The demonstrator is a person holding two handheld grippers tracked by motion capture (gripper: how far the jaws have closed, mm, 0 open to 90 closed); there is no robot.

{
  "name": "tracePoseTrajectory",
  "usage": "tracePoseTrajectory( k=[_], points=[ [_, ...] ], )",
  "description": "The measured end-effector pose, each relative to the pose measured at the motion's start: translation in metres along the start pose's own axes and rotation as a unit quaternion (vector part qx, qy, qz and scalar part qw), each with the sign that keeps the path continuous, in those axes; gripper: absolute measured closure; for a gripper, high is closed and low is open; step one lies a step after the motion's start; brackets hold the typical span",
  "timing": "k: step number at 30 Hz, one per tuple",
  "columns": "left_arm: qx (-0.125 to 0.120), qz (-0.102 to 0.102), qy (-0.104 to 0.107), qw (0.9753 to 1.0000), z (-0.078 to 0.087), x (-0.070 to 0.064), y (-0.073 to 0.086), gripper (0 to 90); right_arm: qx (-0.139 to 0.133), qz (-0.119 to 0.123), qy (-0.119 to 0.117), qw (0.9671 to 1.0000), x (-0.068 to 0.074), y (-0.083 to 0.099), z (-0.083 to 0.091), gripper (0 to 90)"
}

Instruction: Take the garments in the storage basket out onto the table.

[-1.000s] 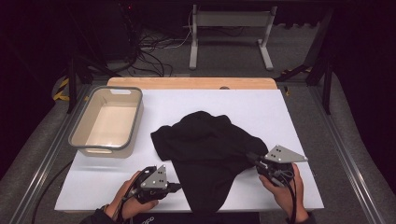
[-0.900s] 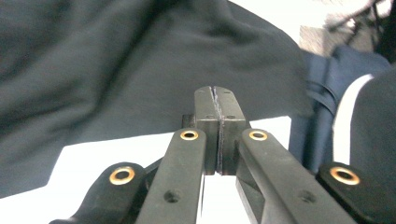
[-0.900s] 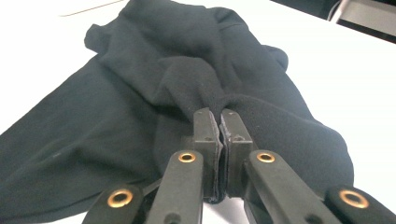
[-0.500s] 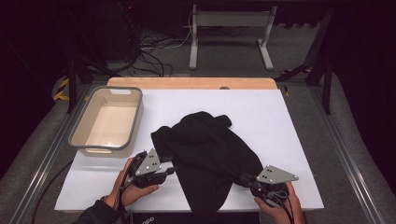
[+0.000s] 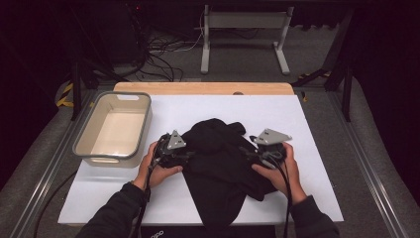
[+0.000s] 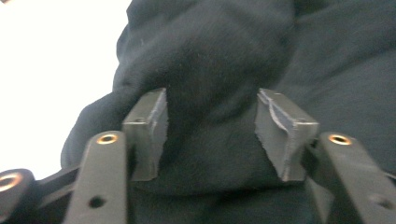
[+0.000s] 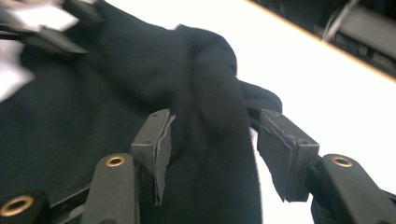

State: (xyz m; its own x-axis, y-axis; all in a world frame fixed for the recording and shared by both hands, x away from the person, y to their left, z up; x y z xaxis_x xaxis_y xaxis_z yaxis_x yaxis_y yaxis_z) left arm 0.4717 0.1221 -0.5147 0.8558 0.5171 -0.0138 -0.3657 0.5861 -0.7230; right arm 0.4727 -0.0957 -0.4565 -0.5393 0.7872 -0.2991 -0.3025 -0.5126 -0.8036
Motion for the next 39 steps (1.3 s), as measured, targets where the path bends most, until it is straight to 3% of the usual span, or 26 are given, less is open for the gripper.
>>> tracePoseTrajectory(
  k=[2, 4, 5, 7, 11, 14, 16, 19, 23, 25, 28, 30, 33, 37, 39],
  points=[
    [0.024, 0.008, 0.016, 0.9996, -0.007, 0.001, 0.008, 61.1, 0.040, 0.002, 0.001, 0.9992, -0.005, 0.009, -0.024, 47.4],
    [0.020, 0.015, 0.053, 0.9983, -0.007, -0.003, 0.010, 76.3, 0.071, 0.008, -0.005, 0.9974, -0.007, 0.022, -0.038, 65.5],
    [0.022, 0.013, 0.058, 0.9980, -0.007, -0.004, 0.010, 89.7, 0.077, 0.005, -0.013, 0.9969, -0.007, 0.027, -0.041, 71.3],
    [0.026, 0.013, 0.055, 0.9981, -0.006, -0.005, 0.011, 90.0, 0.079, 0.008, -0.017, 0.9967, -0.005, 0.034, -0.041, 85.9],
    [0.022, 0.005, 0.054, 0.9983, 0.004, -0.010, 0.009, 90.0, 0.046, 0.009, 0.008, 0.9989, -0.009, 0.033, -0.025, 87.7],
    [0.004, -0.011, 0.057, 0.9983, 0.022, -0.019, 0.002, 90.0, 0.000, 0.003, 0.044, 0.9990, -0.021, 0.016, 0.004, 87.7],
    [-0.005, -0.022, 0.057, 0.9981, 0.033, -0.027, -0.002, 90.0, -0.034, -0.012, 0.056, 0.9977, -0.027, 0.005, 0.030, 87.6],
    [-0.024, -0.043, 0.068, 0.9965, 0.054, -0.048, -0.005, 90.0, -0.059, -0.027, 0.062, 0.9960, -0.027, 0.000, 0.057, 87.5],
    [-0.029, -0.079, 0.077, 0.9935, 0.078, -0.079, 0.002, 90.0, -0.066, -0.012, 0.047, 0.9966, -0.008, 0.007, 0.086, 87.5],
    [-0.030, -0.085, 0.085, 0.9923, 0.085, -0.092, 0.009, 90.0, -0.064, -0.009, 0.032, 0.9974, 0.004, 0.013, 0.095, 87.5],
    [-0.025, -0.091, 0.102, 0.9902, 0.089, -0.109, 0.024, 90.0, -0.048, 0.011, -0.002, 0.9988, 0.036, 0.035, 0.104, 87.5],
    [-0.022, -0.095, 0.106, 0.9896, 0.088, -0.111, 0.029, 90.0, -0.039, 0.014, -0.017, 0.9990, 0.050, 0.045, 0.106, 87.5],
    [-0.027, -0.092, 0.094, 0.9909, 0.084, -0.107, 0.029, 90.0, -0.018, 0.032, -0.040, 0.9985, 0.077, 0.065, 0.106, 87.5],
    [-0.045, -0.089, 0.088, 0.9912, 0.077, -0.102, 0.024, 90.0, 0.003, 0.053, -0.056, 0.9970, 0.093, 0.078, 0.100, 87.2],
    [-0.052, -0.088, 0.077, 0.9918, 0.074, -0.096, 0.019, 83.0, 0.004, 0.049, -0.059, 0.9971, 0.093, 0.078, 0.098, 85.0]
  ],
)
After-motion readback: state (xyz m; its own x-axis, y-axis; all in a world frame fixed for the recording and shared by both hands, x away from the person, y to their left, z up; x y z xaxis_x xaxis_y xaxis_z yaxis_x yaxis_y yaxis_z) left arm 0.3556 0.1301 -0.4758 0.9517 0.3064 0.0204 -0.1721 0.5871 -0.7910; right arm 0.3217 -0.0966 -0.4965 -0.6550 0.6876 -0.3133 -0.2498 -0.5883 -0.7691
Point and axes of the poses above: each handheld gripper's, and its own axes: z roughly backward along the jaws, y roughly out of its underside, x roughly to its left, the point moved 10 cm from there along -z, roughly forward along the jaws, and after that the axes turned 13 degrees about y, right-handed, at the moved point
